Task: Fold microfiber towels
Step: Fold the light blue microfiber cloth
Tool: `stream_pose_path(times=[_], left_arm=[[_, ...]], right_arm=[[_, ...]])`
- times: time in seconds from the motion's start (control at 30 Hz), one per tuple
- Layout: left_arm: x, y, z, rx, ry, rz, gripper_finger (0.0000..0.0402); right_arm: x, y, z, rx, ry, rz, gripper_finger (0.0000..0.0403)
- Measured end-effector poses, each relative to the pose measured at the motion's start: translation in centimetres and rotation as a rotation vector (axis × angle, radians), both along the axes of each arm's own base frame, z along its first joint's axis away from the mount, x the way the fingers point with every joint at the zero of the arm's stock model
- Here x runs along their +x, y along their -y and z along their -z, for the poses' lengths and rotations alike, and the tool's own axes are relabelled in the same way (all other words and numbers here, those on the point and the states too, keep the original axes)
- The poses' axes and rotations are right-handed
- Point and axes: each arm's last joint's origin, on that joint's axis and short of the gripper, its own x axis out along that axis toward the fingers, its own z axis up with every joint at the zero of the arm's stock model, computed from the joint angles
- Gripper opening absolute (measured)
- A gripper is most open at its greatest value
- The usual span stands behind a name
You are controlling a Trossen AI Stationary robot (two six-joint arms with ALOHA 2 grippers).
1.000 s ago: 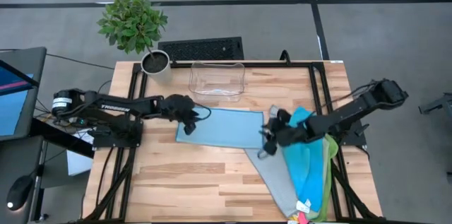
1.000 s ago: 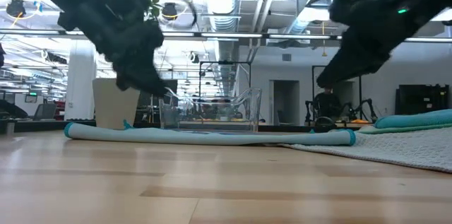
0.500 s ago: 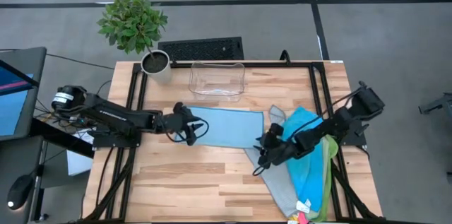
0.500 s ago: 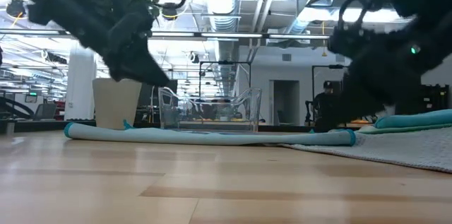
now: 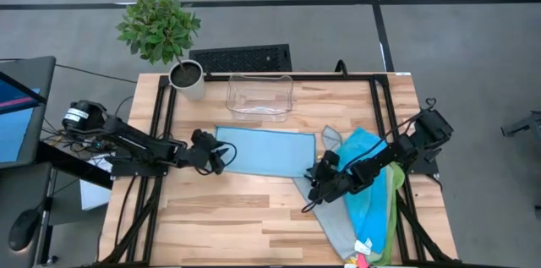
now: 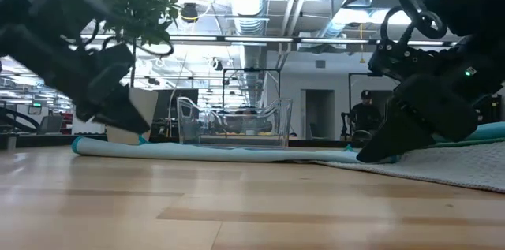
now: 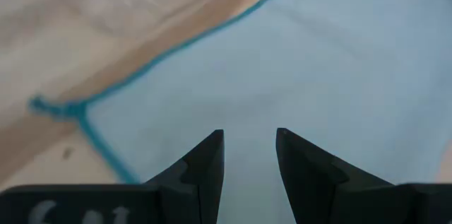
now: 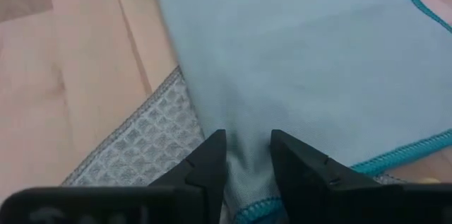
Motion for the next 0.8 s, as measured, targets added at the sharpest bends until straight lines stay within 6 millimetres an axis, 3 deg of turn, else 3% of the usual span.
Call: stream_pose_path(times=[0.2,0.47,0.8], left_arm=[[-1.0,0.4,0.8,-0.025,0.018,-0.004,0.0121],[-1.1,2.6,0.4,0.018,0.047,0.142,0.0121],[-2.9,3.6,1.3,0.088,-0.023,0.097,0.0121]], right_arm=[[0.0,0.0,0.0,-0.001,0.001,0.003,0.0138],[0.0,0.0,0.0,-0.003,0.002,0.005,0.0137],[0.0,0.1,0.0,-0.003,0.002,0.006,0.0137]])
